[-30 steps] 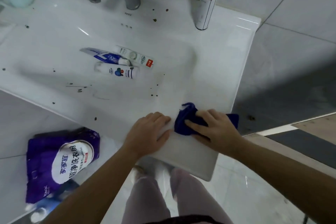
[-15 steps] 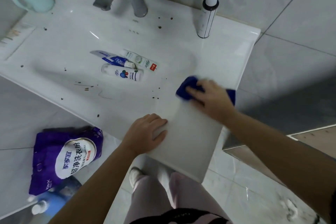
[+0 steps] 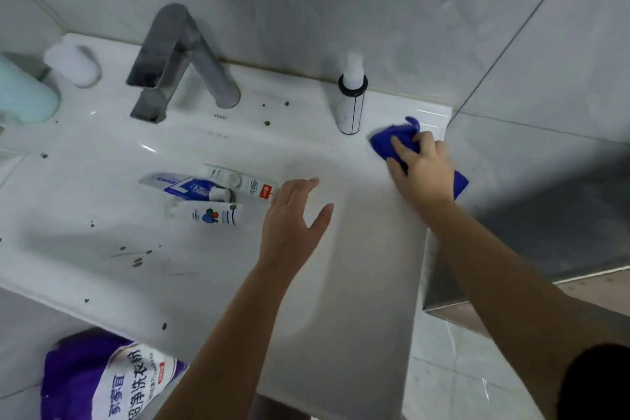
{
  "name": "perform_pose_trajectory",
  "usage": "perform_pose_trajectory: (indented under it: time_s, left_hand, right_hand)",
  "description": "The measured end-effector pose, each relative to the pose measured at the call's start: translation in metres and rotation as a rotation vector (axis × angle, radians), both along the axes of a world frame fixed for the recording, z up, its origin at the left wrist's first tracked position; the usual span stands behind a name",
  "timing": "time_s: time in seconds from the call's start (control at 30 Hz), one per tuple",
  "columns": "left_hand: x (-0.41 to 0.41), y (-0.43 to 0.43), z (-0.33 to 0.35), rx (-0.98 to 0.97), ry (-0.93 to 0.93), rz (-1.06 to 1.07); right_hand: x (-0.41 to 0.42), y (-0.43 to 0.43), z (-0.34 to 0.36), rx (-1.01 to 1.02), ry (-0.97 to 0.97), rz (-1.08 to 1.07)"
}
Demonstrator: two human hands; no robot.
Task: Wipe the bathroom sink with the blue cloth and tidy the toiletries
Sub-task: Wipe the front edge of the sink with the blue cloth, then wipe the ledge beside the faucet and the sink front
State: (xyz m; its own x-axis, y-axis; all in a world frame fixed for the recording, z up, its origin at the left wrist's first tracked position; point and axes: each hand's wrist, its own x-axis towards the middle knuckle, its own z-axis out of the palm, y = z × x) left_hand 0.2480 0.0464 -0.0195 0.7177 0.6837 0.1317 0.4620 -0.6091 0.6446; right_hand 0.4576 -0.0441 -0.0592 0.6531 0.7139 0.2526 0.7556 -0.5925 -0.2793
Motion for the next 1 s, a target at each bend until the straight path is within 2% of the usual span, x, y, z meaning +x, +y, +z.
perform_pose_trajectory:
  time_s: [0.07, 0.2, 0.27, 0.37, 0.43, 0.5, 0.57, 0.7, 0.77, 0.9, 1.0]
  left_hand:
    - [0.032, 0.021, -0.001, -0.067, -0.056, 0.017]
    - [0.094, 0.053, -0.004, -0.203, -0.09, 0.012]
    - [0.118, 0.063, -0.004, -0.242, -0.131, -0.023]
    - [0.146, 0.077, -0.002, -0.297, -0.199, -0.029]
    - [0.156, 0.084, 0.004, -0.407, -0.219, -0.012]
    - [0.156, 0.088, 0.009, -0.473, -0.256, -0.023]
    - [0.147, 0.092, 0.015, -0.475, -0.291, -0.039]
    - [0.118, 0.1, 0.021, -0.481, -0.283, -0.07]
    - [0.103, 0.1, 0.018, -0.508, -0.256, -0.097]
    - [0.076, 0.099, 0.017, -0.558, -0.257, -0.107]
    - [0.054, 0.098, 0.019, -0.55, -0.266, -0.064]
  right_hand:
    - [-0.006, 0.008, 0.001, 0.006, 0.07, -0.131]
    - [-0.046, -0.025, -0.004, 0.022, -0.014, 0.074]
    - [-0.029, -0.025, -0.007, 0.019, -0.037, 0.091]
    - [0.017, 0.003, -0.009, 0.12, -0.024, -0.234]
    - [0.035, 0.021, -0.007, 0.144, -0.017, -0.357]
    - [0.03, 0.036, -0.006, 0.125, -0.051, -0.321]
    - [0.014, 0.043, -0.009, 0.094, -0.068, -0.181]
    - [-0.02, 0.014, -0.012, 0.096, -0.008, -0.038]
    - [-0.014, 0.007, -0.01, 0.102, -0.031, -0.042]
    - [0.023, 0.046, -0.003, 0.046, 0.007, -0.183]
    - [-0.011, 0.044, -0.007, 0.065, 0.01, -0.033]
